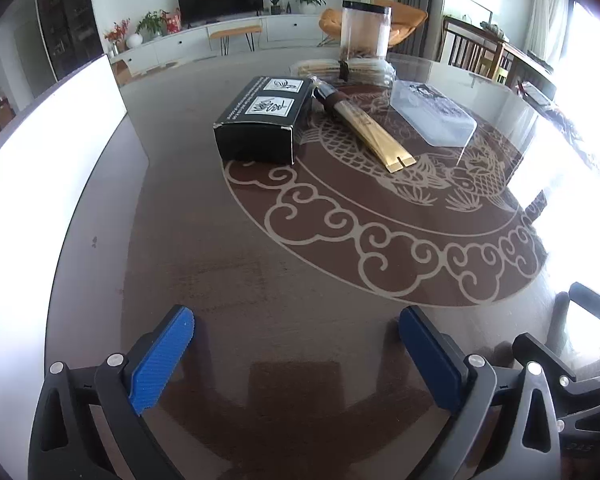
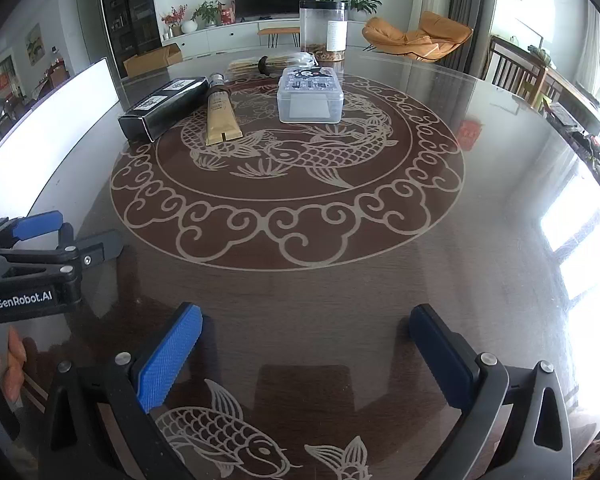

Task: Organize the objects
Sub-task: 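Bring both open grippers back over the table, then grasp the clear Kuromi plastic case with the right gripper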

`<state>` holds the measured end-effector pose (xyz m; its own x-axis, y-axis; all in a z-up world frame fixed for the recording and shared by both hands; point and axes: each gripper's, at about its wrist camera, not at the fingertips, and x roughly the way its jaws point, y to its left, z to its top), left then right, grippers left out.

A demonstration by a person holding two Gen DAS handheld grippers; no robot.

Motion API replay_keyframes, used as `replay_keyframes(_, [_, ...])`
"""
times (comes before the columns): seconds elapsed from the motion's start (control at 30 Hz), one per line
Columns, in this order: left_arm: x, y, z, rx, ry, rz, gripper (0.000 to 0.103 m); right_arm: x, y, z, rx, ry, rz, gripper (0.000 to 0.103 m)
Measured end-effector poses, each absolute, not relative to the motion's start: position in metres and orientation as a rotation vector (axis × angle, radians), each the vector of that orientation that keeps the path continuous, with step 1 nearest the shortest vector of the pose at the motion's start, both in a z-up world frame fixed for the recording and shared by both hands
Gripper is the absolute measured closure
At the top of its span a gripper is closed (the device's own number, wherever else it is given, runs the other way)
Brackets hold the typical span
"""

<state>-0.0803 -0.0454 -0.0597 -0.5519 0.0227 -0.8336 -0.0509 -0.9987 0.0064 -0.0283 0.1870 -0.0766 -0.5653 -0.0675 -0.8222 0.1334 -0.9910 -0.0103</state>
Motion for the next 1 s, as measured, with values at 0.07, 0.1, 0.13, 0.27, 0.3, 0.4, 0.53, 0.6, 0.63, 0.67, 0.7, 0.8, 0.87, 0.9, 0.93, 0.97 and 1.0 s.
replay_keyframes(0.07, [-0.081, -0.045, -0.06, -1.454, 0.044, 2.743, 0.0, -0.028, 0.187, -0.076, 1.404, 0.108, -2.681, 0.0])
replay_keyframes(0.1, [-0.081, -0.044, -0.06, -1.445, 0.048, 2.75, 0.0, -0.028, 0.187, -0.076, 1.403, 0.108, -2.681, 0.0])
replay_keyframes(0.13, [-0.08, -0.042, -0.06, -1.428, 0.061, 2.765, 0.0, -0.028, 0.187, -0.076, 1.403, 0.108, -2.681, 0.0])
replay_keyframes(0.27, [-0.08, -0.039, -0.06, -1.411, 0.082, 2.782, 0.0, -0.028, 0.187, -0.076, 1.403, 0.108, -2.681, 0.0])
replay_keyframes(0.3, [-0.08, -0.041, -0.06, -1.415, 0.065, 2.775, 0.0, -0.028, 0.187, -0.076, 1.404, 0.108, -2.681, 0.0])
replay_keyframes(0.4, [-0.081, -0.042, -0.061, -1.42, 0.042, 2.768, 0.0, -0.027, 0.187, -0.077, 1.404, 0.107, -2.683, 0.0])
replay_keyframes(0.53, [-0.082, -0.042, -0.061, -1.421, 0.04, 2.766, 0.0, -0.027, 0.188, -0.075, 1.406, 0.107, -2.681, 0.0])
replay_keyframes(0.6, [-0.082, -0.042, -0.061, -1.421, 0.04, 2.766, 0.0, -0.032, 0.189, -0.075, 1.414, 0.113, -2.674, 0.0])
replay_keyframes(0.63, [-0.082, -0.042, -0.061, -1.421, 0.04, 2.767, 0.0, -0.037, 0.188, -0.075, 1.413, 0.123, -2.662, 0.0])
replay_keyframes(0.67, [-0.082, -0.042, -0.061, -1.421, 0.04, 2.766, 0.0, -0.044, 0.188, -0.075, 1.416, 0.131, -2.649, 0.0])
replay_keyframes(0.7, [-0.082, -0.042, -0.061, -1.421, 0.04, 2.766, 0.0, -0.053, 0.189, -0.075, 1.427, 0.139, -2.633, 0.0])
replay_keyframes(0.8, [-0.082, -0.042, -0.061, -1.421, 0.038, 2.766, 0.0, -0.095, 0.19, -0.074, 1.514, 0.141, -2.59, 0.0])
replay_keyframes(0.87, [-0.082, -0.042, -0.062, -1.421, 0.038, 2.766, 0.0, -0.128, 0.193, -0.074, 1.561, 0.134, -2.577, 0.0])
replay_keyframes(0.9, [-0.082, -0.042, -0.062, -1.421, 0.038, 2.766, 0.0, -0.14, 0.194, -0.074, 1.577, 0.134, -2.57, 0.0])
replay_keyframes(0.93, [-0.082, -0.042, -0.062, -1.421, 0.038, 2.766, 0.0, -0.154, 0.193, -0.073, 1.603, 0.136, -2.554, 0.0])
replay_keyframes(0.97, [-0.082, -0.042, -0.062, -1.421, 0.038, 2.766, 0.0, -0.167, 0.191, -0.073, 1.64, 0.141, -2.528, 0.0])
replay_keyframes(1.0, [-0.082, -0.042, -0.062, -1.421, 0.038, 2.766, 0.0, -0.177, 0.188, -0.073, 1.673, 0.15, -2.5, 0.0])
